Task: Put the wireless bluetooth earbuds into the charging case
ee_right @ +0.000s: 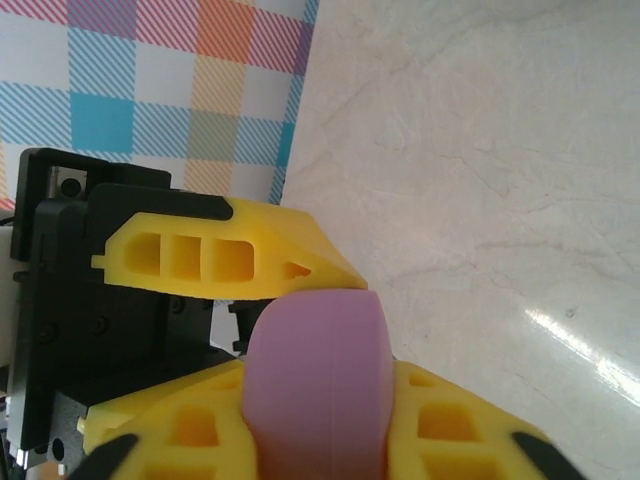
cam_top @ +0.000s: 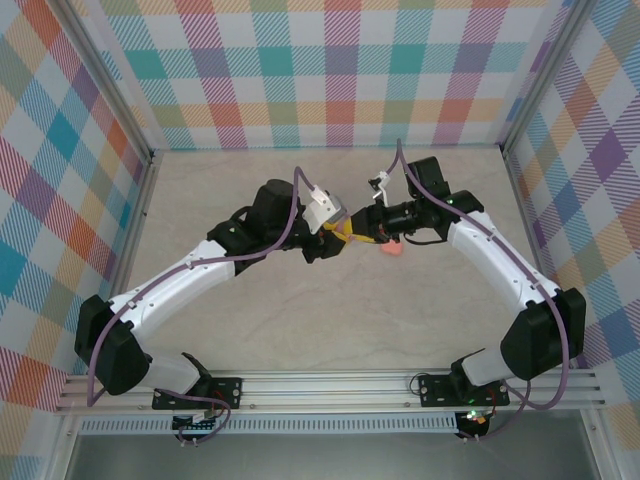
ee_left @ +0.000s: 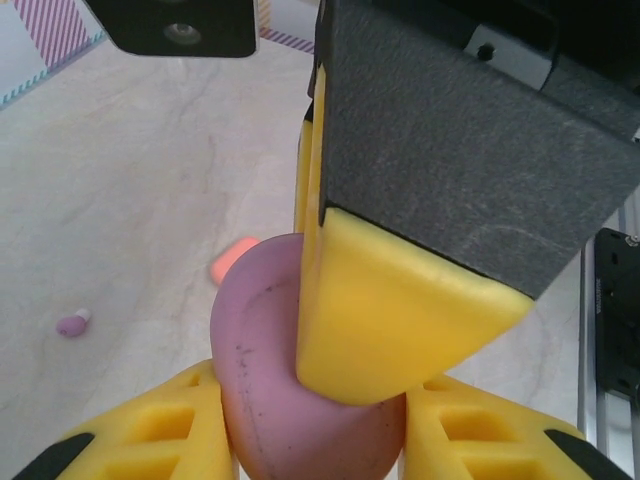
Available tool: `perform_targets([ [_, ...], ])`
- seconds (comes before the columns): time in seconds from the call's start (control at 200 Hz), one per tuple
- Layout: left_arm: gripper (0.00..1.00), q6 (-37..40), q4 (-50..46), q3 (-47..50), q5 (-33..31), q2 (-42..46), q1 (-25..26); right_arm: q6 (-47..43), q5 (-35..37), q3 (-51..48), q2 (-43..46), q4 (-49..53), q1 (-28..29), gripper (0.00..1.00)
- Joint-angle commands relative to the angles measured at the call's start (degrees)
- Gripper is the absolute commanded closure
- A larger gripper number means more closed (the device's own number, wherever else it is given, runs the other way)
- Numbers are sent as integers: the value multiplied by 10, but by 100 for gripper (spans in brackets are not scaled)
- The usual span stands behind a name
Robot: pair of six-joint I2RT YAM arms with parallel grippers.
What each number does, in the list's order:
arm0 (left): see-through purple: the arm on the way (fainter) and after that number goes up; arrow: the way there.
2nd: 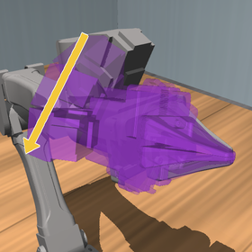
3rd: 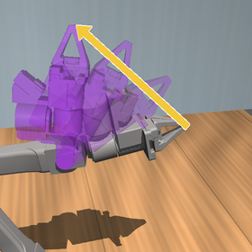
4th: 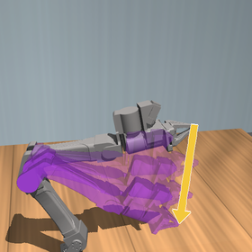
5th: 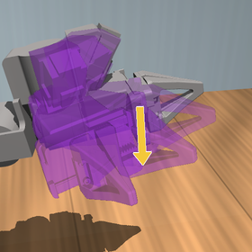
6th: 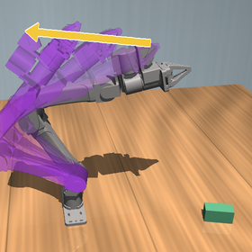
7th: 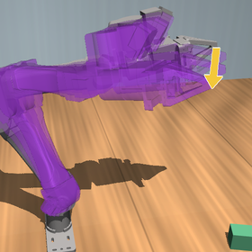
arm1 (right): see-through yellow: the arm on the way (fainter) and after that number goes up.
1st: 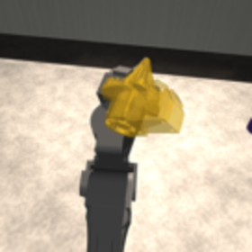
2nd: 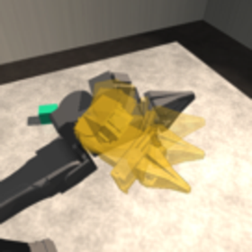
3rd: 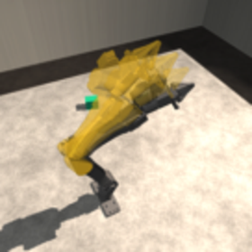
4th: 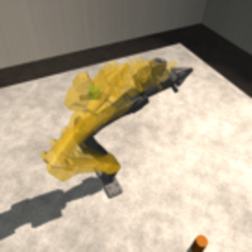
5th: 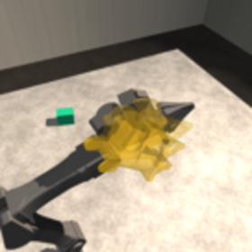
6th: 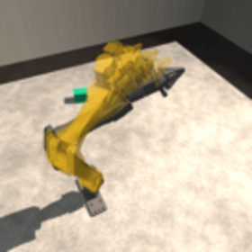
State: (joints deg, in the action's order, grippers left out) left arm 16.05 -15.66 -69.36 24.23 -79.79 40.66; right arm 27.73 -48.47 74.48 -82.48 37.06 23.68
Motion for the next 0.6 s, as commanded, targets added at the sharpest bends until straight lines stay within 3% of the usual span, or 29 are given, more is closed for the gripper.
perform_targets([
  [0.0,63,-2,2,-13,-17,6,-4,-27,1,12,-2,0,3,88],
  [0.145,28,-43,39,20,-25,41,-20,-73,3,13,1,-20,3,94],
  [0.21,1,-79,76,47,-22,71,-41,-101,20,14,7,-29,2,95],
  [0.375,0,-112,172,116,14,146,-67,-193,43,-44,69,-134,2,93],
  [0.595,2,-157,300,150,185,144,-119,-312,27,-101,130,-223,2,92],
])
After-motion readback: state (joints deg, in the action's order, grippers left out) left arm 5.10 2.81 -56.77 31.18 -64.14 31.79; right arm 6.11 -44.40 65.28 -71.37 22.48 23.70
